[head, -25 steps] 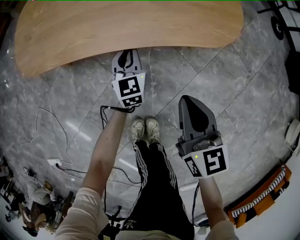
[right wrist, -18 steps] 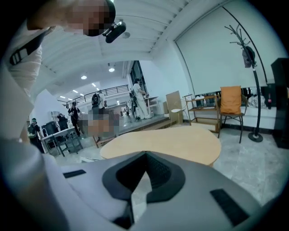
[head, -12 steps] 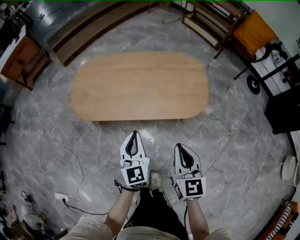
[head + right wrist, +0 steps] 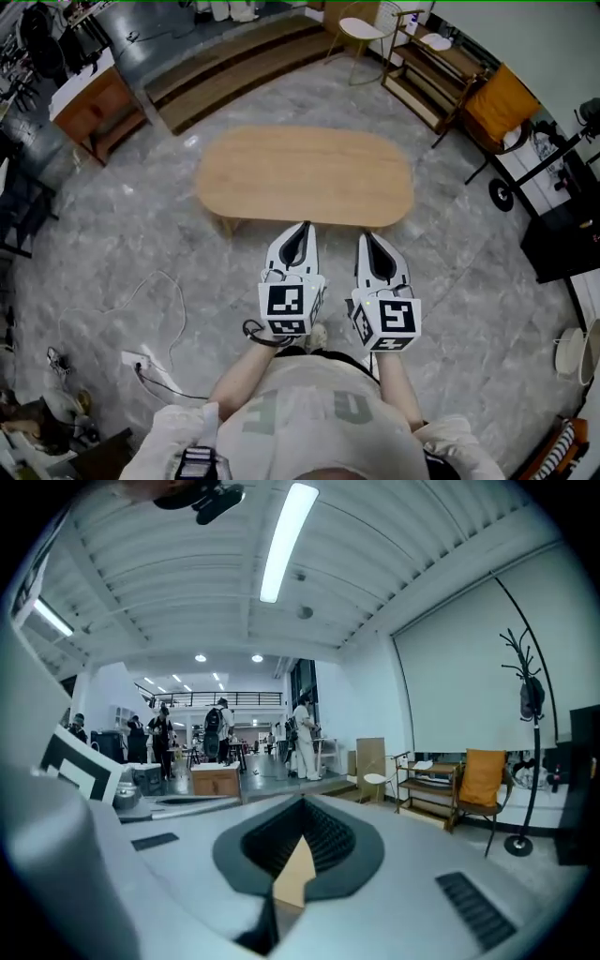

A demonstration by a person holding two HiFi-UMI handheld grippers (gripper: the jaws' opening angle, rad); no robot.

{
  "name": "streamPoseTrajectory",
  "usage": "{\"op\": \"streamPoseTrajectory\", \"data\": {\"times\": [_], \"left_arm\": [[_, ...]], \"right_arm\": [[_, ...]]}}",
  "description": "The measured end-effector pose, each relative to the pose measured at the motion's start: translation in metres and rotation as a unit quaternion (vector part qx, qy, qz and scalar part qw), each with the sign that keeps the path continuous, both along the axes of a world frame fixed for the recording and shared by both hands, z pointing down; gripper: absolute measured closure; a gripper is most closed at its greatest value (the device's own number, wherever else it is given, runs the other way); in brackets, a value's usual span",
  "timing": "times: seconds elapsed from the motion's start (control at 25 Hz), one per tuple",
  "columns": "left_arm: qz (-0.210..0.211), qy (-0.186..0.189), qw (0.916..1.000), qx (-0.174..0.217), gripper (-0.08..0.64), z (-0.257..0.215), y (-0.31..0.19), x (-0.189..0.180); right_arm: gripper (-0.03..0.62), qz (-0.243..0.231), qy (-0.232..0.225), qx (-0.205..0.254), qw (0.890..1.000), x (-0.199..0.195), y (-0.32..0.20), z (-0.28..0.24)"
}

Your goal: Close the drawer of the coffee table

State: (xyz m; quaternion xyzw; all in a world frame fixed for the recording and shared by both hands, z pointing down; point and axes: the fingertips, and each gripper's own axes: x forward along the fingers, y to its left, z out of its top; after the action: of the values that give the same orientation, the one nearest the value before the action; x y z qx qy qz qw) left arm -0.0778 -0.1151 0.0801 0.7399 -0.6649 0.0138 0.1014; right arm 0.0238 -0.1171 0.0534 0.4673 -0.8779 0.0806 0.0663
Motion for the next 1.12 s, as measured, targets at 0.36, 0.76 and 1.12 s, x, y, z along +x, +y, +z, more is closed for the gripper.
{"op": "streamPoseTrajectory", "data": {"times": [0.36, 0.76, 1.12], "left_arm": [[0.018, 0.01, 0.9978, 0.063, 0.554, -0.049, 0.055, 0.0], [-0.009, -0.032, 0.998, 0.055, 0.554, -0.049, 0.086, -0.011], [-0.002, -0.053, 0.9972, 0.054, 0.554, -0.05, 0.083, -0.011]], "right_arm": [[0.586, -0.064, 0.005, 0.016, 0.998, -0.035, 0.083, -0.011], [0.586, -0.057, -0.021, 0.026, 0.998, -0.038, 0.089, -0.01], [0.586, -0.042, -0.027, 0.027, 0.998, -0.032, 0.077, -0.013]]}}
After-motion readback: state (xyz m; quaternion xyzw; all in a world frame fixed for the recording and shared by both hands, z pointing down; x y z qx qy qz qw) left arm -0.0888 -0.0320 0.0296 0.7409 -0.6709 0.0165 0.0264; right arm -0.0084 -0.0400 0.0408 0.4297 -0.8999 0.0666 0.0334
